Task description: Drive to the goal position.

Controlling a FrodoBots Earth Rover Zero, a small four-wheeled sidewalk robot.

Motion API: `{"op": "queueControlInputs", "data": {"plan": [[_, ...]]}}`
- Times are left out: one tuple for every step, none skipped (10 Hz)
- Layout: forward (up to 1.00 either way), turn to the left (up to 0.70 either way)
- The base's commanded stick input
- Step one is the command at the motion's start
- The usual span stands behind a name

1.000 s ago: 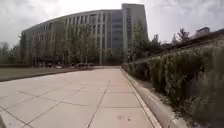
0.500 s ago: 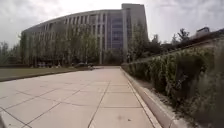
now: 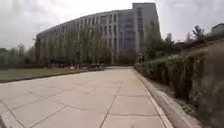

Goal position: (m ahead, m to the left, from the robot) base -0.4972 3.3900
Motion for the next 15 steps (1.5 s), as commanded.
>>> {"op": "queueControlInputs", "data": {"plan": [[0.70, 0.35], [0.70, 0.35], [0.70, 0.35], [0.70, 0.35], [0.70, 0.35], [0.70, 0.35], [0.70, 0.35], [0.70, 0.35], [0.70, 0.35], [0.70, 0.35], [0.70, 0.35], [0.70, 0.35], [0.70, 0.35], [0.70, 0.35], [0.70, 0.35]]}}
